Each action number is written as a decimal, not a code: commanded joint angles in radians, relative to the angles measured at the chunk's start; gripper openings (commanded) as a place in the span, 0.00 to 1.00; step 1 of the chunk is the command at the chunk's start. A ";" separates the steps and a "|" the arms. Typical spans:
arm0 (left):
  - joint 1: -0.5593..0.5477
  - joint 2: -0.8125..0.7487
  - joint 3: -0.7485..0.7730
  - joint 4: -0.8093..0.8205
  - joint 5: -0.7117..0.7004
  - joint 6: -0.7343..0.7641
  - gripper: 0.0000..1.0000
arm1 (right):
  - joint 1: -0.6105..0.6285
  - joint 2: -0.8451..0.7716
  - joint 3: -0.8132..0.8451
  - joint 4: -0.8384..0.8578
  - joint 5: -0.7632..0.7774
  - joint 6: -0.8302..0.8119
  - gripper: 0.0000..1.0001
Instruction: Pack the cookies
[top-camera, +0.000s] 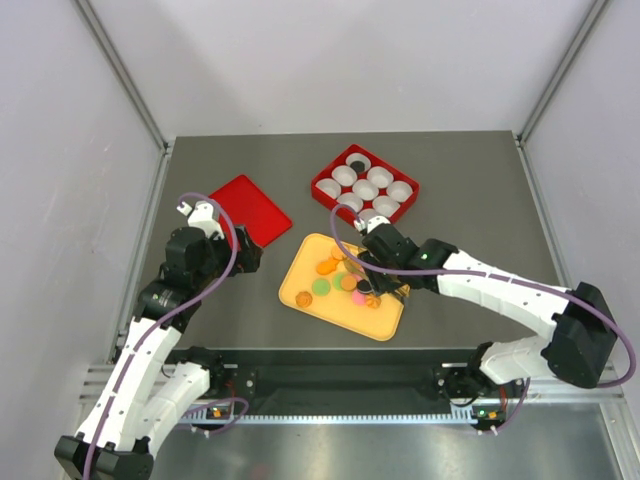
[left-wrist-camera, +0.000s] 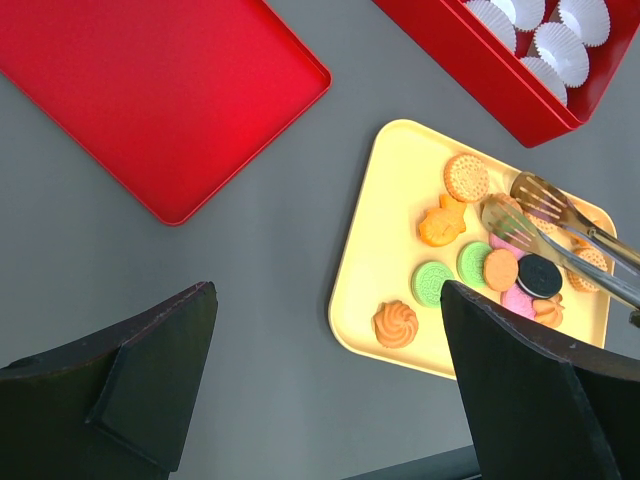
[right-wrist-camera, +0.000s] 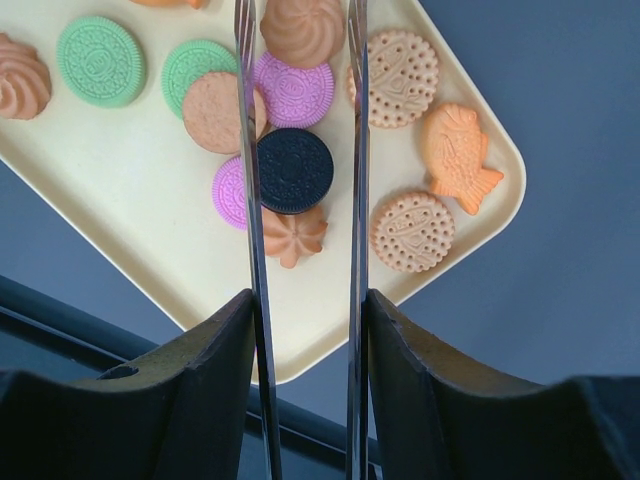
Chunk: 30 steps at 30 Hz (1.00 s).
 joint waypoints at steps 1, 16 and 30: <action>0.000 -0.003 -0.005 0.024 0.005 0.012 0.99 | 0.020 -0.001 0.013 0.016 0.026 0.004 0.45; -0.002 -0.004 -0.005 0.026 0.007 0.012 0.99 | 0.033 0.007 0.018 0.006 0.026 0.004 0.39; -0.002 -0.015 -0.005 0.024 0.001 0.012 0.99 | 0.030 -0.036 0.145 -0.083 0.070 -0.038 0.32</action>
